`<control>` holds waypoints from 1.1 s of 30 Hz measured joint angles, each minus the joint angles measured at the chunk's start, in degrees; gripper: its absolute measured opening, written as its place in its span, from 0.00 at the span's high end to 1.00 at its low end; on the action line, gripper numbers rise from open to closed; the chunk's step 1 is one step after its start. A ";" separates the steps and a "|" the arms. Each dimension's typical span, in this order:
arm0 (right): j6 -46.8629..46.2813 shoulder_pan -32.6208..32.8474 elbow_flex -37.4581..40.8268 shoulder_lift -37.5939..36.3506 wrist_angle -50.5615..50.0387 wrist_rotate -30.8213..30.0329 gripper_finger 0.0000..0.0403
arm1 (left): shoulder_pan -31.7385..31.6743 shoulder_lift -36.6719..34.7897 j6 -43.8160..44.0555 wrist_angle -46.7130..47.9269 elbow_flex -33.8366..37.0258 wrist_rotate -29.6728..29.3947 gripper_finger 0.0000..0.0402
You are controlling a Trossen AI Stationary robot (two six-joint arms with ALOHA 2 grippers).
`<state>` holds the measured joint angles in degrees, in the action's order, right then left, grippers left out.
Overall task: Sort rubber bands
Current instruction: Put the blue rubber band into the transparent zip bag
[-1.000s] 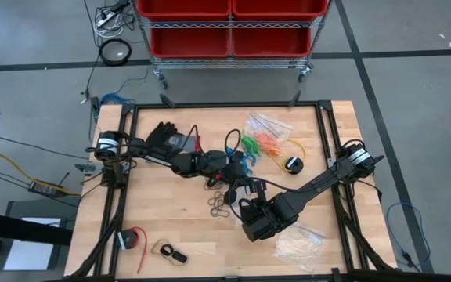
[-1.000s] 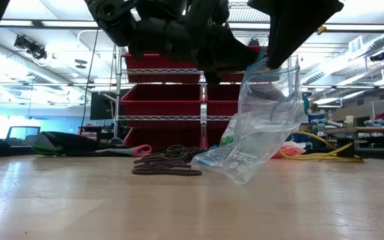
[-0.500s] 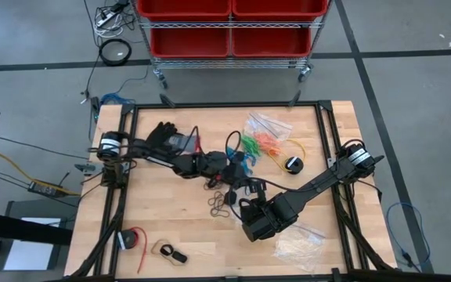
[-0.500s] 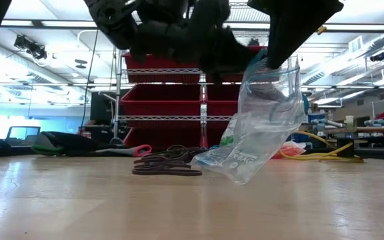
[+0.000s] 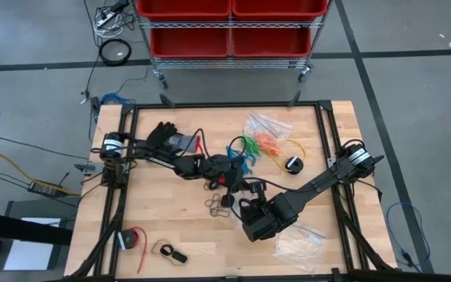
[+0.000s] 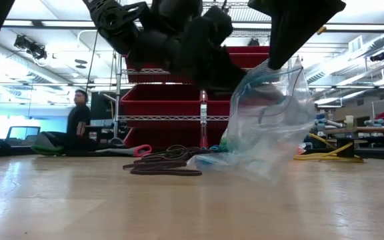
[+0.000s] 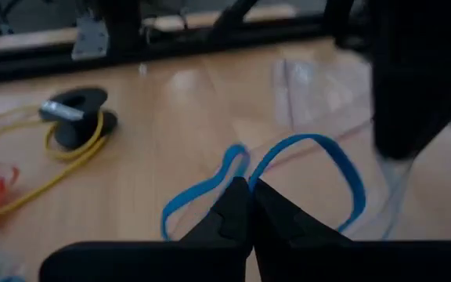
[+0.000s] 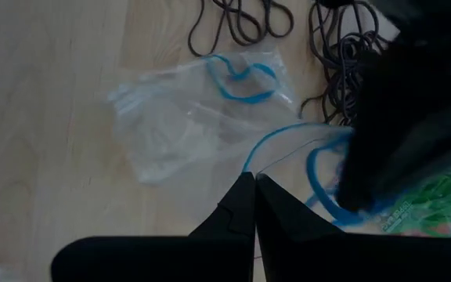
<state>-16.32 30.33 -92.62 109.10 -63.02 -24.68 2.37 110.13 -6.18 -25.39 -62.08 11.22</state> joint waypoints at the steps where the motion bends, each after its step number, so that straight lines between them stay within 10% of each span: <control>1: 0.00 0.00 0.00 0.00 0.00 0.08 1.00 | 0.01 0.00 -0.76 0.60 0.00 -1.31 0.94; 7: -0.02 0.00 0.00 0.00 -0.02 0.16 1.00 | -0.04 -0.02 -1.31 -1.34 0.00 -8.26 0.88; 33: -15.44 -1.44 0.00 0.00 -4.39 0.16 0.95 | 1.67 -0.04 -2.66 10.39 -0.04 -3.52 0.88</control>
<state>-31.76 28.88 -92.62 109.10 -67.42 -24.51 4.04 110.08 -8.84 -15.00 -62.13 7.70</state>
